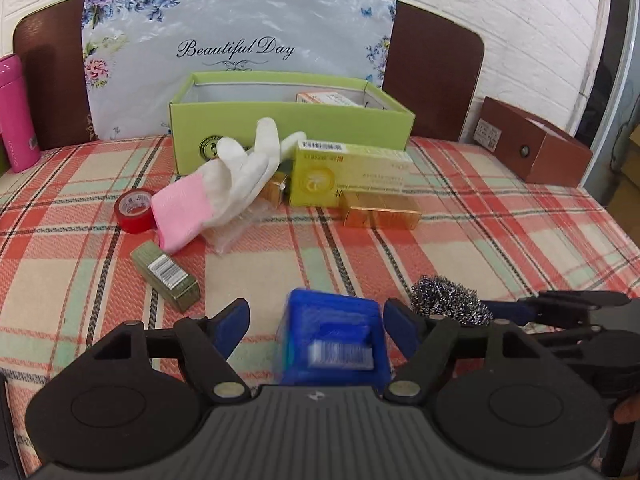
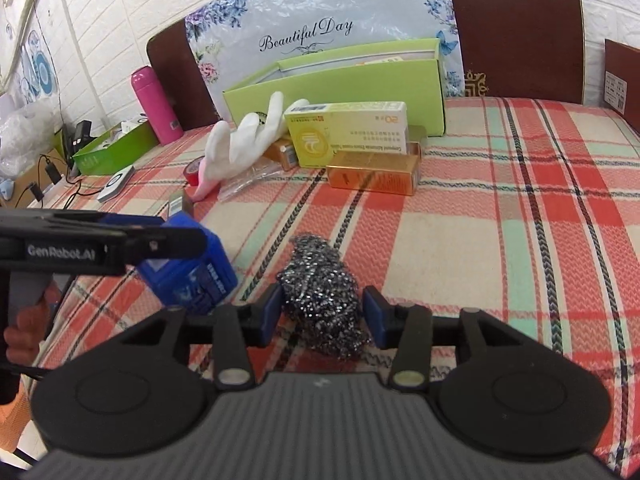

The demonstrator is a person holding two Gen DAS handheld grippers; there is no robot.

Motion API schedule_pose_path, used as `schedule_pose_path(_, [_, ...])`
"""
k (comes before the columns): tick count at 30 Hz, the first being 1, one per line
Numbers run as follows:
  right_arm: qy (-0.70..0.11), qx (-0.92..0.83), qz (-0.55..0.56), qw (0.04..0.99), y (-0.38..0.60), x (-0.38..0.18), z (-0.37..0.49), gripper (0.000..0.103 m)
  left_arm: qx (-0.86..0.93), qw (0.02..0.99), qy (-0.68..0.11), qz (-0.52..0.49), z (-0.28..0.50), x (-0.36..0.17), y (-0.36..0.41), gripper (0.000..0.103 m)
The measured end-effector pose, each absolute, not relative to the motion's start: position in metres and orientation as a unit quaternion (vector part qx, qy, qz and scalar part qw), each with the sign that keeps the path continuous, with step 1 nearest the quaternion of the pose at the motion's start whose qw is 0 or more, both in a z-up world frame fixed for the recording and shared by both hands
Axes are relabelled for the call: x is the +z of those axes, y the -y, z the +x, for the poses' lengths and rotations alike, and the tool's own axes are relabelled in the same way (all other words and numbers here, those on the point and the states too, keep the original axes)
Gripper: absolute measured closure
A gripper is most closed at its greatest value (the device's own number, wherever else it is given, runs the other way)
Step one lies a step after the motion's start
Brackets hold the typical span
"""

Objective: Organize objects
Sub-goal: 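Grasp the blue square box with the left gripper while the right gripper grasps the steel wool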

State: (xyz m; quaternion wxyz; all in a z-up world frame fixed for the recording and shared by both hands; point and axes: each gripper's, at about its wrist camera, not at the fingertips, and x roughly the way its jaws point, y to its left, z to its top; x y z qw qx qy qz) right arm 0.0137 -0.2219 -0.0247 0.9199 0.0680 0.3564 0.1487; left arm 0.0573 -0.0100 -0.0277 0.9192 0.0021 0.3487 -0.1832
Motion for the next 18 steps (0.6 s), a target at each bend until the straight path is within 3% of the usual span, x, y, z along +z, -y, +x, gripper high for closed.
schedule_pose_path(15, [-0.351, 0.157, 0.033, 0.922, 0.213, -0.023, 0.011, 0.055, -0.192, 0.911, -0.364, 0.01, 0.044, -0.032, 0.006, 0.025])
schedule_pose_path(18, [-0.353, 0.156, 0.038, 0.922, 0.216, -0.023, 0.009, 0.049, -0.193, 0.912, -0.361, 0.015, 0.045, -0.031, 0.009, 0.025])
